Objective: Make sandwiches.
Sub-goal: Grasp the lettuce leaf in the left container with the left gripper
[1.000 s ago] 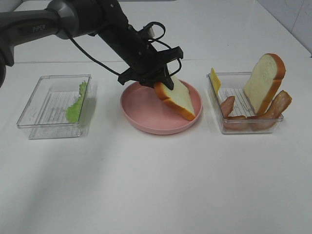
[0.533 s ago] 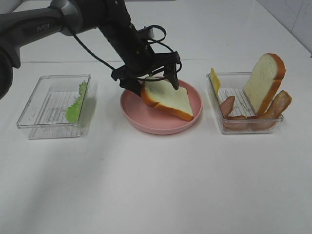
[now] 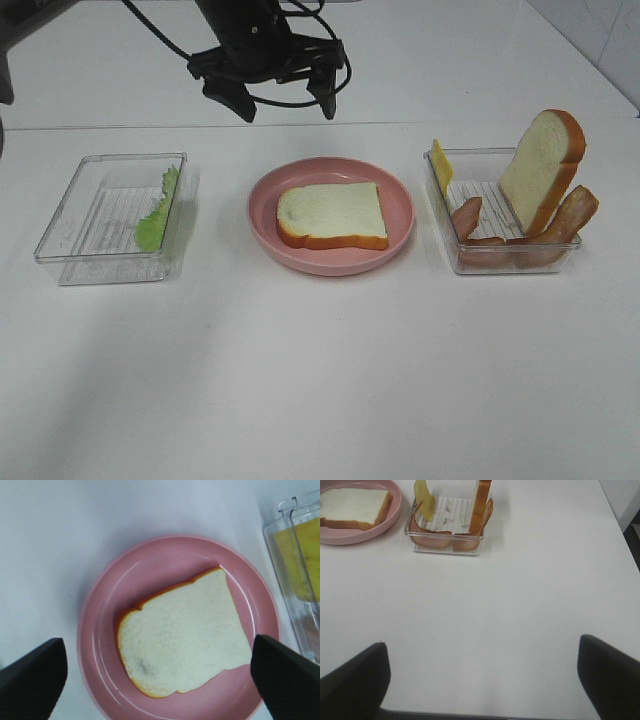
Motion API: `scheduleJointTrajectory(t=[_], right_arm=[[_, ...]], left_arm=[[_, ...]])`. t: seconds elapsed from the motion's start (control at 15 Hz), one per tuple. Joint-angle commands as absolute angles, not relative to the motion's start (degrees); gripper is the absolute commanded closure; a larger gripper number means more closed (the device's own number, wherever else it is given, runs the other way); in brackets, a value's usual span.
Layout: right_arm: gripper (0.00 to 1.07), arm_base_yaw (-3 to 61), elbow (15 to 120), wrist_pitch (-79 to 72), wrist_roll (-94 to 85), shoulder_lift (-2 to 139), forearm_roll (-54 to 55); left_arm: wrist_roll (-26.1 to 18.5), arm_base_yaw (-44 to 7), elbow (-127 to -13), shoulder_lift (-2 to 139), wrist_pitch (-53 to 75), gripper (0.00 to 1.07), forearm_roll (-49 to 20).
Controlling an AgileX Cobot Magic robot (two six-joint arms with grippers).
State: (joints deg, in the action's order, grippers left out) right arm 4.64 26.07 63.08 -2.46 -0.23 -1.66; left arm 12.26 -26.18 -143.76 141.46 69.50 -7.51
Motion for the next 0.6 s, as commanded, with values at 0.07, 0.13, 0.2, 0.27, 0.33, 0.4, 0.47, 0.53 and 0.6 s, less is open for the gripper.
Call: scheduleJointTrajectory(t=[0.07,0.13,0.2,0.27,0.33,0.4,0.47,0.53,0.6], right_arm=[[0.08,4.4,25.9,63.0,-2.8,-1.9,-1.9],[0.08,4.4,25.9,63.0,-2.8,-1.9,-1.9],[0.08,4.4,25.9,63.0,-2.8,-1.9,-1.9],[0.08,4.4,25.9,63.0,-2.8,-1.9,-1.9],[0.08,4.4,25.9,63.0,-2.8,-1.9,-1.9],[0.08,4.4,25.9,63.0,-2.8,-1.9,-1.9],[0.08,4.4,25.9,63.0,-2.8,-1.9,-1.9],[0.08,4.4,25.9,63.0,-2.8,-1.9,-1.9],[0.08,4.4,25.9,63.0,-2.8,-1.9,-1.9]], left_arm=[[11.1,-26.3,-143.2,136.9,75.5,0.16,-4.1],[10.7,-26.3,-140.9,133.6,75.5,0.16,-2.5],[10.5,-25.6,-136.4,130.2,75.5,0.16,0.0],[10.7,-23.5,-128.6,124.7,75.5,0.16,2.1],[11.2,-21.5,-122.9,121.8,75.5,0.16,1.7],[11.2,-20.7,-120.6,120.7,75.5,0.16,1.4],[11.1,-17.3,-116.7,119.2,75.5,0.16,0.7],[11.1,-15.6,-115.8,119.9,75.5,0.16,0.6],[11.1,-14.8,-115.7,120.3,75.4,0.16,0.4]])
